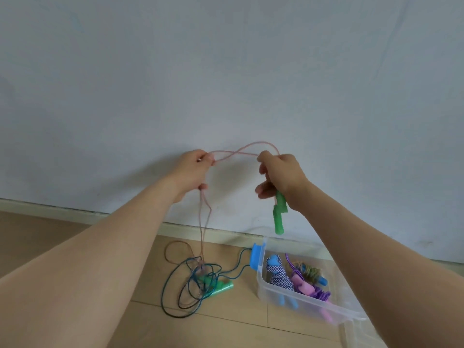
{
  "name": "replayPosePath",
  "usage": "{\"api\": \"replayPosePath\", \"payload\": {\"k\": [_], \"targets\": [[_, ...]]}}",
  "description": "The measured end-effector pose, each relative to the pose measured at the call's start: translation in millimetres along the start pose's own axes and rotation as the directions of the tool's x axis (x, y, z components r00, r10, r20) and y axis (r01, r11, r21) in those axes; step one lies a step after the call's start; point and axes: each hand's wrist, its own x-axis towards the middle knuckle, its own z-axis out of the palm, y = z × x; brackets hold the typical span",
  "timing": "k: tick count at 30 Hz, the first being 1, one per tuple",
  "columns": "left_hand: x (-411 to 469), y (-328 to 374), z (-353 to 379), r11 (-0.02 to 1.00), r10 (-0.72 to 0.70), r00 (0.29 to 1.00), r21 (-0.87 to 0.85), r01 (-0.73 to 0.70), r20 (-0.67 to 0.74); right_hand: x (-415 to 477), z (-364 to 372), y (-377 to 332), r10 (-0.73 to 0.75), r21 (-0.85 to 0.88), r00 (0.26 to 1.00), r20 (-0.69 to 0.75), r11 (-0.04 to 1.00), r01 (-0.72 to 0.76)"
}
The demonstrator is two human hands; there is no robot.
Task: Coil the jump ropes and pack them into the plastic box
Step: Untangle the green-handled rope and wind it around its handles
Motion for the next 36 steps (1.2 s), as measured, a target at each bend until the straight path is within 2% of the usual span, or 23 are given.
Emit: {"api": "replayPosePath", "payload": {"k": [2,4,6,8,11,14,16,18,20,22,24,26,31,34,36], "targets": [[7,-2,-5,0.990,0.096,0.978,0.122,-0.074,-0.185,1,-5,10,0.154,-0.113,0.966,0.209,0.985,-0.133],[11,-6,-11,0.977,0.163,0.928,0.187,-0.104,-0.334,0,-10,21,0.267,-0.276,0.889,0.373,0.946,-0.168],[12,-8,-17,0.969,0.172,0.882,0.238,-0.070,-0.439,-1,-16,31,0.333,-0.361,0.818,0.469,0.917,-0.167],[12,-11,-22,0.940,0.186,0.876,0.339,-0.028,-0.446,-2,-21,37,0.367,-0.383,0.775,0.514,0.907,-0.176],[8,-14,-23,0.896,0.127,0.897,0.437,0.079,-0.424,-3,-26,41,0.398,-0.403,0.731,0.554,0.897,-0.183],[4,-20,-23,0.858,0.057,0.946,0.501,0.118,-0.320,-1,-23,39,0.309,-0.291,0.729,0.611,0.944,-0.156],[2,-24,-22,0.797,-0.015,0.971,0.584,0.155,-0.238,1,-19,35,0.242,-0.213,0.763,0.599,0.967,-0.139],[0,-26,-21,0.778,-0.028,0.987,0.616,0.121,-0.159,3,-13,32,0.197,-0.172,0.808,0.555,0.978,-0.120],[-6,-19,-16,0.848,0.006,0.996,0.529,0.044,-0.092,6,-5,32,0.159,-0.153,0.843,0.514,0.984,-0.092],[-10,-9,-11,0.943,-0.038,0.996,0.333,0.009,0.081,8,3,33,0.128,-0.162,0.867,0.481,0.985,-0.056],[-18,2,-6,0.969,-0.107,0.924,0.248,0.014,0.368,8,11,34,0.086,-0.159,0.886,0.456,0.987,-0.014],[-22,8,0,0.959,-0.152,0.836,0.283,-0.004,0.527,8,16,33,0.039,-0.126,0.907,0.419,0.992,0.016],[-22,7,7,0.938,-0.170,0.786,0.343,-0.056,0.594,6,20,26,0.001,0.011,0.924,0.383,1.000,-0.006],[-21,4,4,0.941,-0.112,0.846,0.329,-0.078,0.521,6,18,25,0.058,-0.042,0.947,0.315,0.998,-0.047],[-17,3,0,0.959,-0.056,0.915,0.276,-0.061,0.399,6,14,26,0.095,-0.103,0.947,0.306,0.992,-0.067]]}}
